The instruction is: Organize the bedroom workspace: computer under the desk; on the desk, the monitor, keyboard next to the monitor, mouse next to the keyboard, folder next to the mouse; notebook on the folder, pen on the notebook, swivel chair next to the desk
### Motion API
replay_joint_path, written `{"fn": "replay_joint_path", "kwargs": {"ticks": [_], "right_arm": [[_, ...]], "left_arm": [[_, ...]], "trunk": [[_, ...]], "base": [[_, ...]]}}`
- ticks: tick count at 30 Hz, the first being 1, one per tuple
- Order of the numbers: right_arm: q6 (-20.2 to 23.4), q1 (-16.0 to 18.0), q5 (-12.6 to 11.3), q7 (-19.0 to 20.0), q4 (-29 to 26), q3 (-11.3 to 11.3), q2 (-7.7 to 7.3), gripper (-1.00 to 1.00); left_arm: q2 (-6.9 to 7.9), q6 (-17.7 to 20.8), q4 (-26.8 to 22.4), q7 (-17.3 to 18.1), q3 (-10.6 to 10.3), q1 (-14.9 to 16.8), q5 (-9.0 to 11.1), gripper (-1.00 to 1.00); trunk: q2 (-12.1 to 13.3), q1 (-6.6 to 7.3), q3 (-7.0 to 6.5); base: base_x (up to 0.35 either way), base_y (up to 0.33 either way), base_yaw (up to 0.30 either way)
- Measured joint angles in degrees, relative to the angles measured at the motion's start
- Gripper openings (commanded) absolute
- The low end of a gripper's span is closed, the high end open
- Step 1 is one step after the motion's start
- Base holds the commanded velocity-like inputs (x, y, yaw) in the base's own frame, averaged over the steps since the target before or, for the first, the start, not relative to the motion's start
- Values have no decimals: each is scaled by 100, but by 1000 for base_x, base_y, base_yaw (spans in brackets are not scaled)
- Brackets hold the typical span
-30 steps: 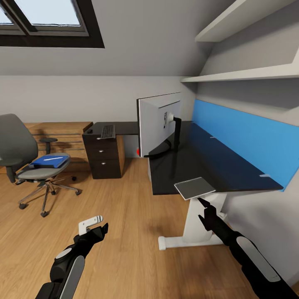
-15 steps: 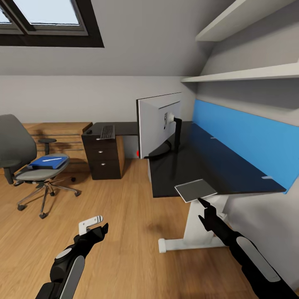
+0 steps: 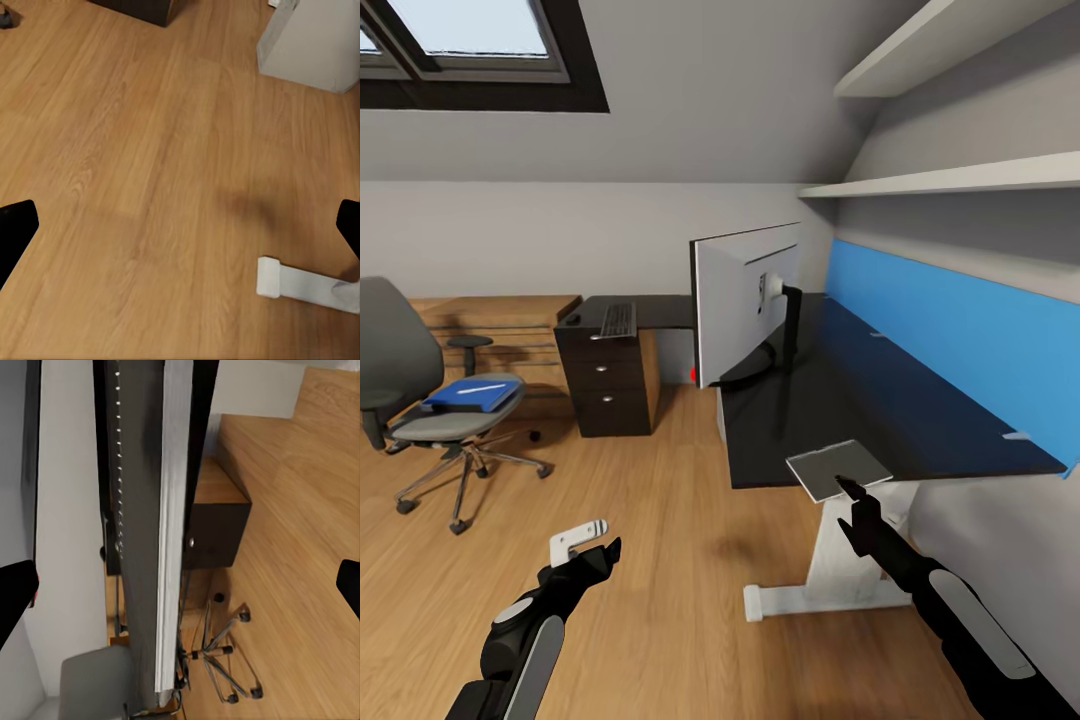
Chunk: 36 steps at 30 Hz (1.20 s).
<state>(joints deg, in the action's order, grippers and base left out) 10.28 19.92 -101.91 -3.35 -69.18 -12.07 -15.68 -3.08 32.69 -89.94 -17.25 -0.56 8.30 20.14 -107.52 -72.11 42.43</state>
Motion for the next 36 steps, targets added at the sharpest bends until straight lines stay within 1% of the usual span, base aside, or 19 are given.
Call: {"fn": "replay_joint_path", "kwargs": {"ticks": [5,36], "right_arm": [[0,0,6,-1,0,3,0,100],[0,0,13,-10,0,9,-8,100]], "left_arm": [[0,8,19,-10,0,1,0,100],[0,2,46,-6,-25,2,0,100]], "trunk": [[0,-2,0],[0,-2,0]], "base": [[68,1,0],[9,0,0]]}}
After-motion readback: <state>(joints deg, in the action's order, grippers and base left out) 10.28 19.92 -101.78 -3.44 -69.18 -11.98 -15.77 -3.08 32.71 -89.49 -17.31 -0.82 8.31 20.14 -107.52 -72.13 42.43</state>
